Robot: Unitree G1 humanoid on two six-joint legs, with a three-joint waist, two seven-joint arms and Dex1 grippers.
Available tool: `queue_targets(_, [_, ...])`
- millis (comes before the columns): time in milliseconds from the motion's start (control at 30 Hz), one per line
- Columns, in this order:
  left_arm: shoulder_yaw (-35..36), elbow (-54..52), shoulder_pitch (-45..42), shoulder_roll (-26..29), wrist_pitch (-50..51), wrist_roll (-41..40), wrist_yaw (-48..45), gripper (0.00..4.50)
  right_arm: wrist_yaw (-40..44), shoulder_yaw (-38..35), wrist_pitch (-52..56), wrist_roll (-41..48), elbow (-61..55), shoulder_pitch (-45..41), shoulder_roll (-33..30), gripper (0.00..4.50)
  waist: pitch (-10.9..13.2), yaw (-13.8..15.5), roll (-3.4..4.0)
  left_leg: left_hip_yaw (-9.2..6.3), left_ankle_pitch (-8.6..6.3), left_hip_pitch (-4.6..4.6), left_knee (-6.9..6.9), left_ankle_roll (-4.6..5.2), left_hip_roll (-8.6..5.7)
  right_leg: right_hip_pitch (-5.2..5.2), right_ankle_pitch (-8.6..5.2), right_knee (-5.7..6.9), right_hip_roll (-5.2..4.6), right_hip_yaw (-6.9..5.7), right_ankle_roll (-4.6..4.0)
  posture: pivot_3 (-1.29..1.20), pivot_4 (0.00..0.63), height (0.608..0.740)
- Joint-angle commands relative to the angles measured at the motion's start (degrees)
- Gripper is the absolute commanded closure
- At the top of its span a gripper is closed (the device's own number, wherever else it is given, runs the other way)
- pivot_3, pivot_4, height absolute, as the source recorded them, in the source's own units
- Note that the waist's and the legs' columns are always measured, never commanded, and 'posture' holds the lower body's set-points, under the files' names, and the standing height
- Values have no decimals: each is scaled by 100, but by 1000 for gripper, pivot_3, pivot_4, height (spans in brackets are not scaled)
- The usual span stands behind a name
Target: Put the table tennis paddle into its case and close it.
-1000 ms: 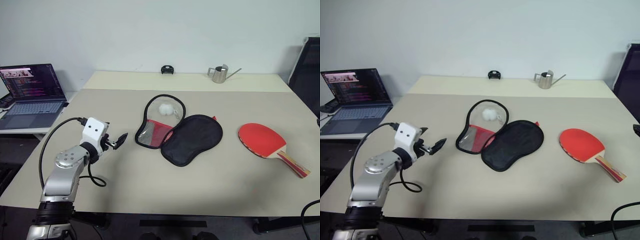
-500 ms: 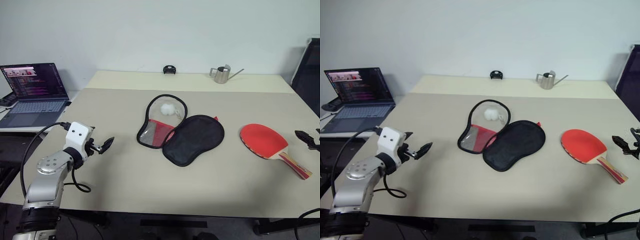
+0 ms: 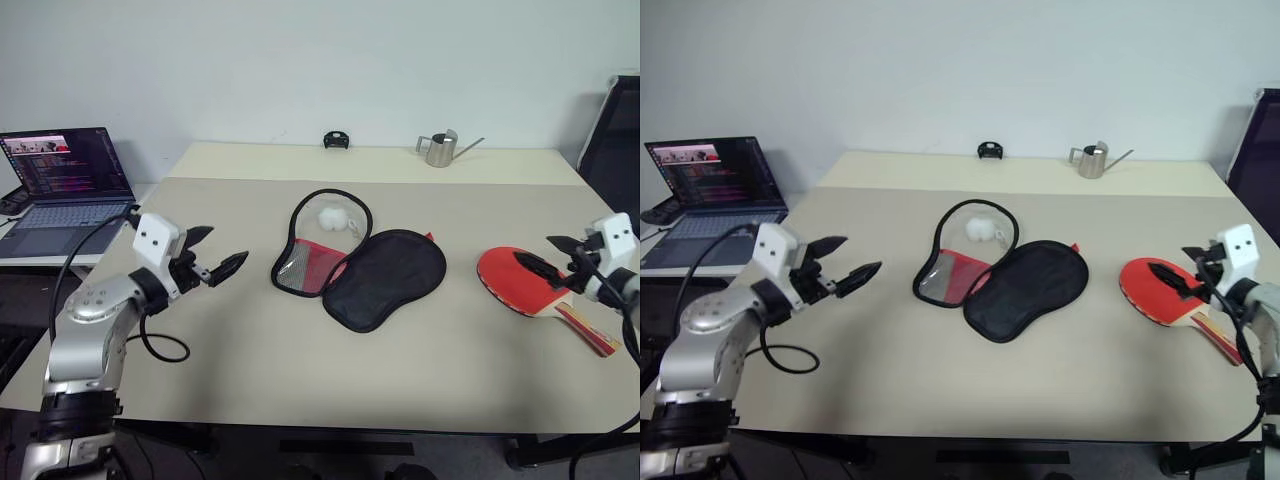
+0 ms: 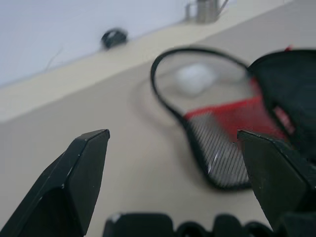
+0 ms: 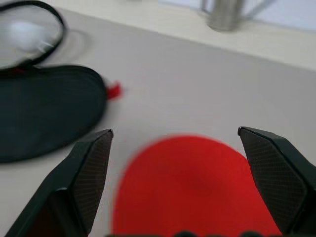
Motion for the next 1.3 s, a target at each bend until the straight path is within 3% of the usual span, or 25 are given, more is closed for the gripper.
queue_targets(33, [-116, -69, -256, 126, 119, -184, -336, 0, -182, -14, 487, 267, -789, -11, 102, 75, 0, 1, 0, 0, 0, 0, 0, 0, 0, -1, 0, 2, 0, 0, 0, 0, 150, 740])
queue_targets(400, [-800, 86, -1153, 279, 765, -611, -1796, 0, -895, 446, 3567, 1188, -2808, 381, 345, 75, 1, 2, -2, -4, -6, -3, 1, 12, -1, -10, -3, 13, 1, -1, -5, 0, 150, 740])
queue_targets(800, [-1186, 401, -1623, 197, 637, -435, -2290, 0, -1881, 879, 4626, 1355, -3056, 130, 1661, 75, 2, -26, -3, -2, -5, -8, 1, 12, -2, -32, -7, 40, 6, 3, -10, 0, 150, 740])
queue_targets(1300, [-1261, 604, -1694, 203, 441, -307, -2420, 0, -2306, 1483, 4779, 1223, -2408, -451, 2900, 75, 2, -146, -4, -3, -4, -8, 1, 11, -3, -43, -9, 51, 9, 3, -13, 0, 150, 740])
